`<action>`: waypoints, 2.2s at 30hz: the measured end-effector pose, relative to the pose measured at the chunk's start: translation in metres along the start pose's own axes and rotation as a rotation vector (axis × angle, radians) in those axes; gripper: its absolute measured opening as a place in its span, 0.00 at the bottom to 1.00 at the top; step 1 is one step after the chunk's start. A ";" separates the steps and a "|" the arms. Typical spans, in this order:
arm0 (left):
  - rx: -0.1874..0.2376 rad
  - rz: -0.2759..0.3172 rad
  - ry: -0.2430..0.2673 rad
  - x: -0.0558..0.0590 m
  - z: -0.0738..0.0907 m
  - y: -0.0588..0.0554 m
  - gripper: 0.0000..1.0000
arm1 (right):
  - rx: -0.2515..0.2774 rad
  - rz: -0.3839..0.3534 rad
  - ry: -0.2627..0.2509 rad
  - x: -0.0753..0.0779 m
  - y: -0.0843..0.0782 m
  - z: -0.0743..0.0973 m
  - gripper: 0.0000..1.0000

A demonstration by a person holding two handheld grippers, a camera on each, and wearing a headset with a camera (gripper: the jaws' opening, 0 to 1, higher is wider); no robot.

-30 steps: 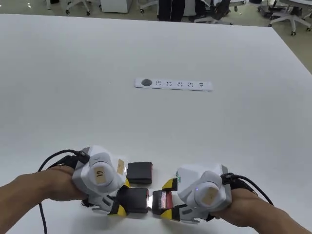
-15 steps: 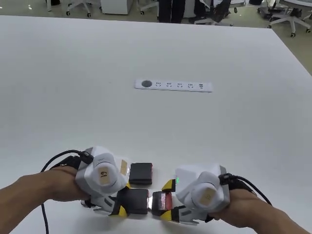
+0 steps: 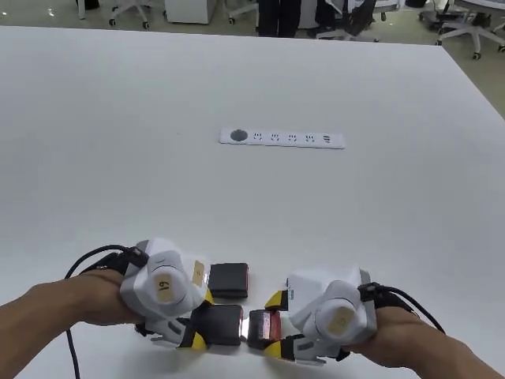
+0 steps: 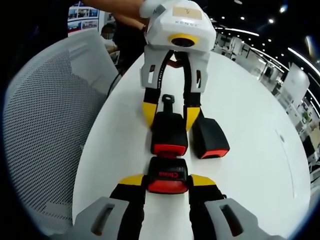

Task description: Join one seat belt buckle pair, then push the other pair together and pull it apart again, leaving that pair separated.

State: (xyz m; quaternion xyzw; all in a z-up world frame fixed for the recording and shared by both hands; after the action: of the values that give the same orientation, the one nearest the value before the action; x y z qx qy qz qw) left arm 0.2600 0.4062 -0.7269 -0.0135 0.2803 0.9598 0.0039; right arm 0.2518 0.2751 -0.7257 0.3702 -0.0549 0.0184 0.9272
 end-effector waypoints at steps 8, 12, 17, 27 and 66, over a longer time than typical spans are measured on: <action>0.030 0.029 0.024 -0.001 0.007 0.003 0.41 | -0.003 0.004 -0.010 -0.001 -0.001 0.008 0.35; 0.036 0.034 0.034 -0.001 0.012 0.004 0.43 | -0.005 0.008 -0.017 -0.001 -0.002 0.014 0.36; 0.048 0.046 0.054 -0.002 0.022 0.004 0.45 | 0.003 0.010 -0.034 0.000 -0.002 0.024 0.38; 0.048 0.068 0.088 -0.003 0.039 -0.003 0.47 | -0.002 0.002 -0.076 0.015 -0.008 0.040 0.41; 0.066 0.113 0.113 -0.052 0.033 0.003 0.46 | -0.091 -0.061 -0.137 0.059 -0.056 0.068 0.40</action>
State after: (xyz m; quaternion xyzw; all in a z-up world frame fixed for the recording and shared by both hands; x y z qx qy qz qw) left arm 0.3106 0.4216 -0.6959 -0.0518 0.3117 0.9465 -0.0656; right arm 0.3089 0.1869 -0.7081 0.3295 -0.1079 -0.0377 0.9372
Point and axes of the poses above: the centre of the closed fingertips' face, and the gripper's own axes: z roughly backward along the fingers, x roughly to its right, y roughly out of its top, the point moved 6 cm from there along z, roughly backward along the fingers, and after that the axes turned 4 degrees about x, right-handed, at the moved point
